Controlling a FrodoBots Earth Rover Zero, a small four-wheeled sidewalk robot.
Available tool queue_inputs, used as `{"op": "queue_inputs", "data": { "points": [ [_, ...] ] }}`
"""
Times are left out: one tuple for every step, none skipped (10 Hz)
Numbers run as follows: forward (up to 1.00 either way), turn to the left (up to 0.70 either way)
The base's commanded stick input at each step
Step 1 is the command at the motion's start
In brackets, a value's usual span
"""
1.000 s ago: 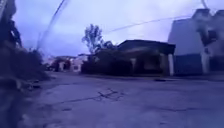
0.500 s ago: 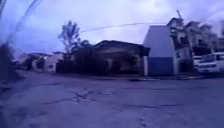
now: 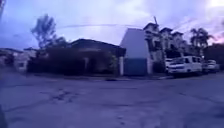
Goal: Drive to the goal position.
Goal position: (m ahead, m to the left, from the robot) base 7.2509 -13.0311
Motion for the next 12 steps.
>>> {"op": "queue_inputs", "data": {
  "points": [
    [0.0,-0.7],
    [0.0,-0.7],
    [0.0,-0.7],
    [0.0,-0.7],
    [0.0,-0.7],
    [0.0,-0.7],
    [0.0,-0.7],
    [0.0,-0.7],
    [0.0,-0.7],
    [0.0,-0.7],
    [0.0,-0.7],
    [0.0,-0.7]
  ]
}}
